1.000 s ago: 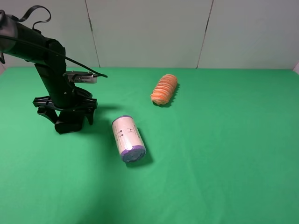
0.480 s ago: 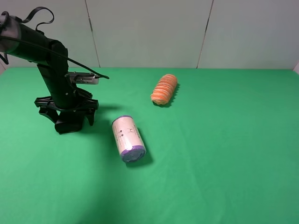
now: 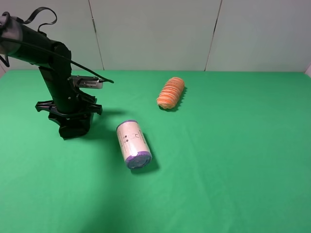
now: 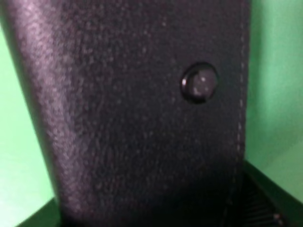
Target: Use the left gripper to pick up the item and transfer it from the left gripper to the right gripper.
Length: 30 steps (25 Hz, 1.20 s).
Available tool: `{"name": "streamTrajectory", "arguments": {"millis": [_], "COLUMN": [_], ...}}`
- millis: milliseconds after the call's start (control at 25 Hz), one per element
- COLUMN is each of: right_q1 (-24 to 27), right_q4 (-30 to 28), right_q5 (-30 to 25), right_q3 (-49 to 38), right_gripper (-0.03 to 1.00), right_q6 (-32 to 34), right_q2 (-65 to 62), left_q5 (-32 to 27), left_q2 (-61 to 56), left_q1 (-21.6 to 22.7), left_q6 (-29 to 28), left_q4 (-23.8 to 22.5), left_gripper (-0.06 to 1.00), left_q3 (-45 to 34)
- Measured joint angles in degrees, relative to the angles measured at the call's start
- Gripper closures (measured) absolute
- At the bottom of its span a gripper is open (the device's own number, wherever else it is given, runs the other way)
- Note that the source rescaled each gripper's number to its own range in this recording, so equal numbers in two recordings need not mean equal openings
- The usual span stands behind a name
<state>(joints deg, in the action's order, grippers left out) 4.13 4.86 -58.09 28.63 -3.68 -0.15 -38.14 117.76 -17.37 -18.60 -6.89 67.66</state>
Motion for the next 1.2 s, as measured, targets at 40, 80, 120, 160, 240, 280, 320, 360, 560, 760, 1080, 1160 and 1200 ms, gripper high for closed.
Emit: {"name": "streamTrajectory", "arguments": {"millis": [40,80,120,160,240,280,320,360,560,760,1080,1160,1200], "right_q1": [0.0,0.0,0.0,0.0,0.0,0.0,0.0,0.0,0.0,0.0,0.0,0.0,0.0], "right_q4": [0.0,0.0,0.0,0.0,0.0,0.0,0.0,0.0,0.0,0.0,0.0,0.0,0.0], "right_q5": [0.0,0.0,0.0,0.0,0.0,0.0,0.0,-0.1,-0.1,-0.1,-0.1,-0.1,-0.1], "right_q3": [0.0,0.0,0.0,0.0,0.0,0.0,0.0,0.0,0.0,0.0,0.0,0.0,0.0], "right_gripper": [-0.03,-0.03,-0.03,-0.03,-0.03,-0.03,-0.03,-0.03,-0.03,-0.03,-0.03,-0.03,-0.03], "right_q6": [0.0,0.0,0.0,0.0,0.0,0.0,0.0,0.0,0.0,0.0,0.0,0.0,0.0], "right_q2": [0.0,0.0,0.0,0.0,0.0,0.0,0.0,0.0,0.0,0.0,0.0,0.0,0.0], "left_q5": [-0.1,-0.3,-0.5,-0.8,-1.0,-1.0,-1.0,-1.0,-1.0,-2.3,-7.7,-8.8,-9.4], "left_q2": [0.0,0.0,0.0,0.0,0.0,0.0,0.0,0.0,0.0,0.0,-2.5,-4.1,-5.0], "left_q1": [0.0,0.0,0.0,0.0,0.0,0.0,0.0,0.0,0.0,0.0,0.0,0.0,0.0], "left_q6": [0.0,0.1,0.1,0.1,0.1,0.1,0.1,0.1,0.1,0.1,2.6,3.8,4.5], "left_q4": [0.0,0.0,0.0,0.0,0.0,0.0,0.0,0.0,0.0,-0.9,-3.2,-3.2,-3.3], "left_gripper": [0.84,0.85,0.85,0.85,0.86,0.86,0.86,0.86,0.86,0.87,0.88,0.88,0.88], "left_q3": [0.0,0.0,0.0,0.0,0.0,0.0,0.0,0.0,0.0,0.3,0.3,0.3,0.3]}}
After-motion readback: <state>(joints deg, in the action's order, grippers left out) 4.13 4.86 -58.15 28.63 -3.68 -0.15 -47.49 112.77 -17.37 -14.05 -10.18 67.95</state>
